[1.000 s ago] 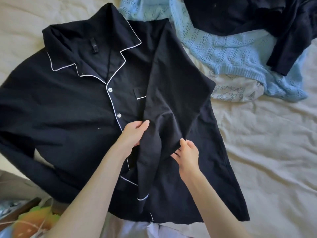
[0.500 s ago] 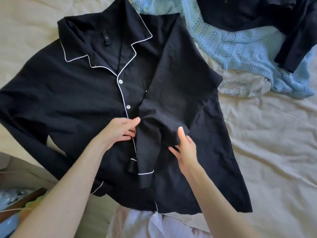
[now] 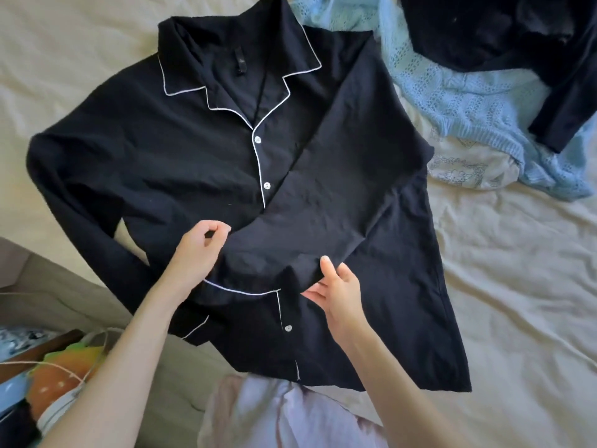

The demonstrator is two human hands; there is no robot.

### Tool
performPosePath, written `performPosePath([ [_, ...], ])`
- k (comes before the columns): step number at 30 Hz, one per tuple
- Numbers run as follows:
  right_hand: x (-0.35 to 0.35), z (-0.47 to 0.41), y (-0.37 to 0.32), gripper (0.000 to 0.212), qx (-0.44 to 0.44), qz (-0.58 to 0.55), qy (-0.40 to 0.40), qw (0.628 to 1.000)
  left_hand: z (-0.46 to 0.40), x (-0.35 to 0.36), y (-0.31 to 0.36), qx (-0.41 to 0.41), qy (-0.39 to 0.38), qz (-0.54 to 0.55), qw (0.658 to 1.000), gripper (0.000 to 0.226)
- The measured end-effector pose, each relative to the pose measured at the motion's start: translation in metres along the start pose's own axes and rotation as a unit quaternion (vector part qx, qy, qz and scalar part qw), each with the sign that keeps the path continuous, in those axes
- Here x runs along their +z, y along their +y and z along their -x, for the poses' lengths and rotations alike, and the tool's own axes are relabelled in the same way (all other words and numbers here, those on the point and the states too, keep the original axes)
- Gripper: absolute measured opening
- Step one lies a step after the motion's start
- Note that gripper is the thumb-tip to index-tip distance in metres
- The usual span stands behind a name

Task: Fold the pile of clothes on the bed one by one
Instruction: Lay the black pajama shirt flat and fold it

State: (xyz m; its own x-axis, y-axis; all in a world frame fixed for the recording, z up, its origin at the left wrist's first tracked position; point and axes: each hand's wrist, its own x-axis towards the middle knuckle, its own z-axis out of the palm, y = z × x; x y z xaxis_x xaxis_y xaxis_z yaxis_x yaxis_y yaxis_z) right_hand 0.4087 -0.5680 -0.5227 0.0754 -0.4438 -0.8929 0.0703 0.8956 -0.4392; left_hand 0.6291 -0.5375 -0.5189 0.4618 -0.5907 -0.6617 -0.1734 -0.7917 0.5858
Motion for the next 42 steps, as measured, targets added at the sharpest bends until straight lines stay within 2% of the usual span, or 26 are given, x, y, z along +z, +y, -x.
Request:
performPosePath([
  [2, 0.005, 0.001, 0.005, 0.015, 0.028, -0.032, -0.016, 0.999, 0.002, -0.012, -0.003, -0.016, -0.031, -0.003, 0.999, 0.005],
  [4, 0.01, 0.002, 0.013, 0.019, 0.068, -0.037, -0.032, 0.996, 0.006, -0.019, -0.012, -0.064, -0.08, -0.016, 0.995, 0.025],
  [6, 0.013, 0.003, 0.023, 0.024, 0.089, -0.003, -0.048, 0.995, 0.013, -0.023, -0.021, -0.118, -0.132, 0.003, 0.984, 0.034],
  [9, 0.017, 0.006, 0.033, 0.018, 0.068, 0.073, -0.096, 0.99, 0.024, -0.026, -0.038, -0.142, -0.174, 0.017, 0.974, 0.031],
  [11, 0.019, 0.009, 0.034, 0.01, 0.033, 0.148, -0.107, 0.983, 0.026, -0.026, -0.046, -0.121, -0.132, 0.034, 0.983, 0.021],
  [13, 0.021, 0.011, 0.036, 0.005, -0.001, 0.216, -0.086, 0.972, 0.027, -0.027, -0.049, -0.089, -0.056, 0.057, 0.993, 0.01],
  [15, 0.023, 0.016, 0.038, 0.007, -0.019, 0.237, -0.078, 0.968, 0.029, -0.029, -0.05, -0.062, -0.008, 0.073, 0.995, 0.004],
  [17, 0.023, 0.022, 0.041, 0.008, -0.011, 0.244, -0.097, 0.965, 0.033, -0.032, -0.055, -0.057, 0.011, 0.068, 0.996, 0.006],
  [19, 0.021, 0.025, 0.045, 0.016, 0.025, 0.314, -0.094, 0.944, 0.038, -0.035, -0.064, -0.067, 0.054, 0.036, 0.996, 0.005],
  [22, 0.014, 0.022, 0.049, 0.029, 0.011, 0.469, 0.01, 0.883, 0.047, -0.04, -0.084, -0.097, 0.187, 0.008, 0.978, 0.018],
  [24, 0.011, 0.02, 0.047, 0.025, -0.06, 0.529, 0.064, 0.844, 0.053, -0.041, -0.097, -0.12, 0.259, 0.001, 0.958, 0.032],
  [25, 0.012, 0.02, 0.046, 0.021, -0.116, 0.556, 0.066, 0.821, 0.055, -0.041, -0.104, -0.135, 0.276, 0.005, 0.952, 0.039],
  [27, 0.016, 0.02, 0.046, 0.015, -0.277, 0.606, 0.04, 0.745, 0.056, -0.04, -0.114, -0.172, 0.272, 0.05, 0.946, 0.058],
  [29, 0.022, 0.016, 0.045, 0.029, -0.387, 0.66, 0.005, 0.644, 0.054, -0.038, -0.119, -0.203, 0.245, 0.096, 0.943, 0.077],
  [31, 0.03, 0.007, 0.042, 0.05, -0.386, 0.73, -0.039, 0.563, 0.048, -0.035, -0.117, -0.227, 0.214, 0.126, 0.942, 0.085],
  [33, 0.036, -0.004, 0.042, 0.062, -0.349, 0.787, -0.072, 0.504, 0.04, -0.032, -0.114, -0.23, 0.192, 0.156, 0.941, 0.073],
  [36, 0.037, -0.019, 0.045, 0.068, -0.303, 0.825, -0.091, 0.468, 0.033, -0.033, -0.111, -0.215, 0.214, 0.148, 0.941, 0.032],
  [37, 0.037, -0.022, 0.046, 0.069, -0.294, 0.831, -0.096, 0.463, 0.033, -0.034, -0.111, -0.206, 0.22, 0.147, 0.942, 0.028],
  [39, 0.036, -0.026, 0.046, 0.07, -0.284, 0.837, -0.102, 0.457, 0.035, -0.036, -0.114, -0.193, 0.205, 0.155, 0.947, 0.044],
  [42, 0.035, -0.029, 0.047, 0.07, -0.28, 0.844, -0.1, 0.446, 0.037, -0.029, -0.115, -0.21, 0.141, 0.136, 0.958, 0.073],
])
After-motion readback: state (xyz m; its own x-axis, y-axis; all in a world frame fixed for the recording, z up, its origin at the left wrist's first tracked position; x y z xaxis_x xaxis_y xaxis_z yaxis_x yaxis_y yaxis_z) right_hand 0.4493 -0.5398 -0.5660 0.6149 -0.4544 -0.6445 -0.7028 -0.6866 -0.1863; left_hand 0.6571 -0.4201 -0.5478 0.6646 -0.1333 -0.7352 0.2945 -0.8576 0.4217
